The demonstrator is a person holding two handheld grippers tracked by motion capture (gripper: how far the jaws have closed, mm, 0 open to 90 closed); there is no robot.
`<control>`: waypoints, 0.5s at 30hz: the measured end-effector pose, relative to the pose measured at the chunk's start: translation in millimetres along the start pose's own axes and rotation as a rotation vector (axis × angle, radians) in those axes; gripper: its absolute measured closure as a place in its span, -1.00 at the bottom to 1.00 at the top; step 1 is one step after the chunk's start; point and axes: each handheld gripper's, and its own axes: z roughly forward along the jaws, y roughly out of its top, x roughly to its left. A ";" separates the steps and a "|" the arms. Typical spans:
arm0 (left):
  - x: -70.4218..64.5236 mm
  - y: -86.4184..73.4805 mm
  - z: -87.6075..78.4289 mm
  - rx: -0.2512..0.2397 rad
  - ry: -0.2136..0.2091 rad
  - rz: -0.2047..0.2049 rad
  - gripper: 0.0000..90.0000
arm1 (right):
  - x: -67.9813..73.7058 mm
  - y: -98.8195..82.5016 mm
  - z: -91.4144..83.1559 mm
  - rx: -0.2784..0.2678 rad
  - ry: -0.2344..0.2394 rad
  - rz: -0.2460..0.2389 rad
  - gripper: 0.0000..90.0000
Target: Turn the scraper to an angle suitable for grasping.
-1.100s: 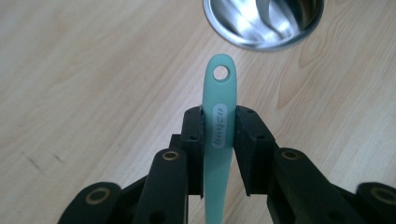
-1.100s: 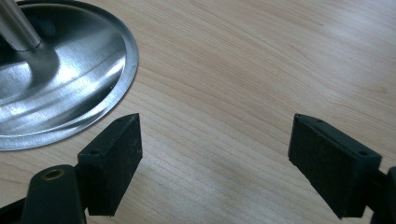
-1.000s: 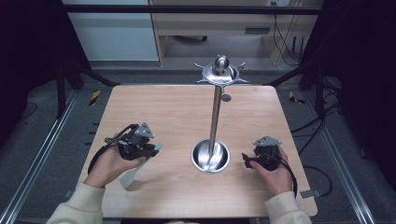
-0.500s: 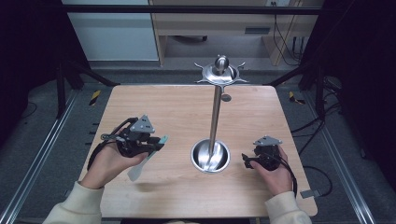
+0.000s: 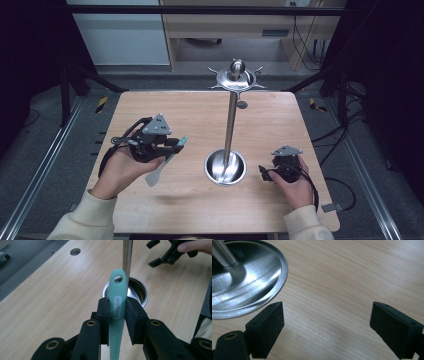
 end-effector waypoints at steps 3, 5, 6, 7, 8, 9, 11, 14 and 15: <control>-1.0 9.1 -5.2 -0.047 0.011 -0.015 0.65 | -0.6 -0.4 0.3 0.008 0.007 0.000 -0.75; -1.3 11.3 -6.4 -0.058 0.007 -0.017 0.65 | -1.5 -0.8 0.6 0.019 0.014 0.000 -0.76; -1.7 13.2 -7.5 -0.071 0.007 -0.021 0.65 | -1.5 -0.8 0.6 0.019 0.014 0.000 -0.76; -1.9 15.1 -8.8 -0.074 0.006 -0.017 0.65 | -1.6 -0.8 0.5 0.022 0.018 0.005 -0.76; -2.6 16.9 -9.8 -0.085 0.008 -0.021 0.65 | -1.9 -0.8 0.4 0.022 0.017 0.006 -0.76; -3.3 20.0 -11.7 -0.096 0.006 -0.017 0.65 | -1.9 -0.8 0.1 0.024 0.018 0.012 -0.75; -3.7 21.3 -12.5 -0.104 0.007 -0.018 0.65 | -2.0 -0.8 0.1 0.026 0.018 0.011 -0.75; -4.5 24.1 -14.4 -0.121 0.003 -0.017 0.64 | -2.5 -1.0 0.4 0.025 0.015 0.004 -0.75; -4.5 25.6 -15.4 -0.131 -0.002 -0.018 0.64 | -2.6 -1.0 0.6 0.025 0.014 0.004 -0.75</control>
